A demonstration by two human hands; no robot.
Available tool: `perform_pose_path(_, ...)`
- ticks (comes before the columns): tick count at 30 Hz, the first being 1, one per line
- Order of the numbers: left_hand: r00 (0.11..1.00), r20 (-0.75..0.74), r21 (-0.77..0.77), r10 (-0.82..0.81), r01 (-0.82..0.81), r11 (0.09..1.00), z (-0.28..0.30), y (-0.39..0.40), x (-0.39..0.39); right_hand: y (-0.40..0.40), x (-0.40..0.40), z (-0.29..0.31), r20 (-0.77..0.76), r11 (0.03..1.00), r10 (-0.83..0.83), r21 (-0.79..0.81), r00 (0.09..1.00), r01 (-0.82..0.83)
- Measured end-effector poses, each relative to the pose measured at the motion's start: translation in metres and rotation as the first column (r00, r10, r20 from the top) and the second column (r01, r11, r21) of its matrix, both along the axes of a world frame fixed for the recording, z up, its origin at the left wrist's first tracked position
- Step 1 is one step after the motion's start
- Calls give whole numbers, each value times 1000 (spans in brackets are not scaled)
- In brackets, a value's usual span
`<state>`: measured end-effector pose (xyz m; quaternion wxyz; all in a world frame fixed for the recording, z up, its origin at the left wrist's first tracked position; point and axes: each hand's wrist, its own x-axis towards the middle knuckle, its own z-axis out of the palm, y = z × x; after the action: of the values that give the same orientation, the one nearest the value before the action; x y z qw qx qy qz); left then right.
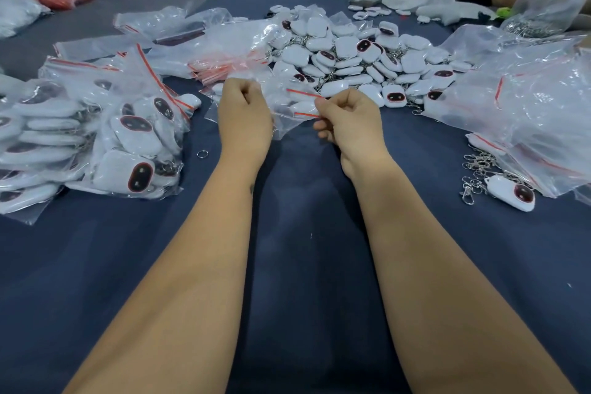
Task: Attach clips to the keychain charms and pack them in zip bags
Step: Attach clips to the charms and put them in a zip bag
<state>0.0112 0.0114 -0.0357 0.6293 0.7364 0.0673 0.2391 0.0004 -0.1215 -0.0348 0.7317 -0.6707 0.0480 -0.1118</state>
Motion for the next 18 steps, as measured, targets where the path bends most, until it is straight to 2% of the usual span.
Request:
perform_pose_path(2, 997, 41, 142, -64, 58, 988, -2, 0, -2, 1, 0, 0, -4, 999, -52, 9, 999, 52)
perform_pose_path(5, 963, -62, 384, -261, 264, 885, -8, -3, -3, 3, -1, 0, -4, 997, -71, -29, 997, 71)
perform_pose_path(7, 971, -85, 397, -223, 238, 887, -8, -2, -1, 4, -1, 1, -4, 999, -49, -23, 999, 49)
perform_pose_path(8, 987, -57, 326, -151, 162, 932, -8, -1, 1, 4, -1, 3, -7, 999, -36, -15, 999, 35)
perform_pose_path(10, 998, -7, 52, 70, -70, 996, -2, 2, 4, 8, 0, 5, -29, 999, -24, -40, 999, 23)
perform_pose_path(12, 967, 39, -207, 253, -240, 948, 5, 8, 10, 11, 5, 7, -37, 995, -42, -93, 998, 39)
perform_pose_path(14, 930, 78, -325, 359, -316, 891, 11, 11, 18, 15, 13, 10, -13, 976, -86, -204, 996, 82)
perform_pose_path(15, 915, 86, -341, 394, -345, 875, 13, 11, 22, 17, 20, 11, 12, 941, -109, -322, 994, 107)
perform_pose_path(17, 896, 95, -381, 434, -370, 847, 11, 10, 31, 23, 36, 11, 60, 788, -145, -596, 988, 152)
perform_pose_path(18, 890, 94, -422, 447, -371, 827, 9, 9, 34, 25, 43, 12, 80, 715, -164, -677, 983, 174)
